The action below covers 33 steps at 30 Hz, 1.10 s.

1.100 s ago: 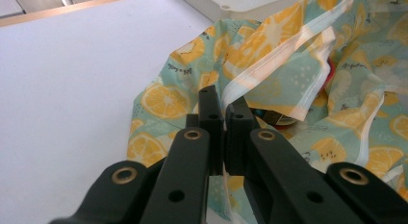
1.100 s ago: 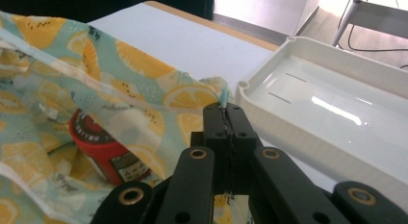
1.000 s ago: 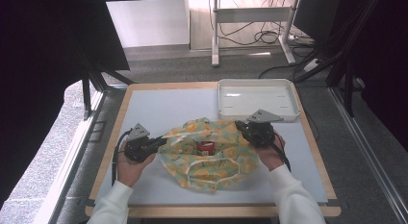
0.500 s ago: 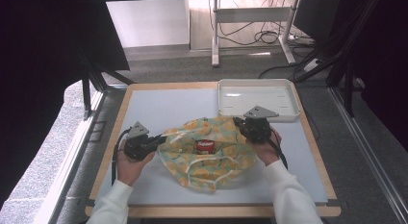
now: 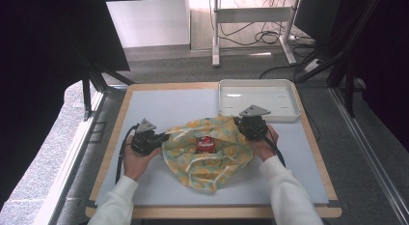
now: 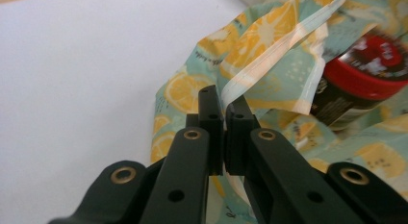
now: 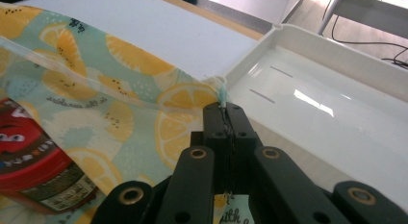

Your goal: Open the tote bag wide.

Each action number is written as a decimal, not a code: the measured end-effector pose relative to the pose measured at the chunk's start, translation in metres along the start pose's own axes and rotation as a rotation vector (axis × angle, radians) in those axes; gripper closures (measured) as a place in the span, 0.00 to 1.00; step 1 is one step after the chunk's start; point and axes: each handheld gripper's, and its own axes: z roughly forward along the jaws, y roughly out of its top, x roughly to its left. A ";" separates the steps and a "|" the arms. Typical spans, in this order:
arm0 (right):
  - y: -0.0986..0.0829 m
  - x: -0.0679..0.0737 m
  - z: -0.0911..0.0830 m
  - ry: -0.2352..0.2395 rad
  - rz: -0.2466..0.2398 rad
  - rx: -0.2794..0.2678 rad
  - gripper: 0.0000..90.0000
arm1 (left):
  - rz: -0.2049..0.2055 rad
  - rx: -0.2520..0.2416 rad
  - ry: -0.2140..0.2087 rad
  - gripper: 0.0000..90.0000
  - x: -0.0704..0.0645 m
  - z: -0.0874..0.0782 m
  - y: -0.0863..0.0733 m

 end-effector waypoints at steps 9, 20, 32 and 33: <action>-0.018 0.001 0.012 0.012 0.001 0.059 0.98 | -0.022 0.045 -0.006 0.99 0.002 0.014 -0.007; -0.035 0.000 0.028 0.029 0.011 0.140 0.98 | -0.026 0.105 0.000 0.99 0.001 0.034 -0.012; -0.046 -0.001 0.035 0.069 0.026 0.190 0.98 | -0.033 0.162 0.003 0.98 0.001 0.047 -0.020; -0.046 -0.002 0.035 0.071 0.031 0.190 0.98 | -0.033 0.165 0.003 0.98 0.001 0.047 -0.020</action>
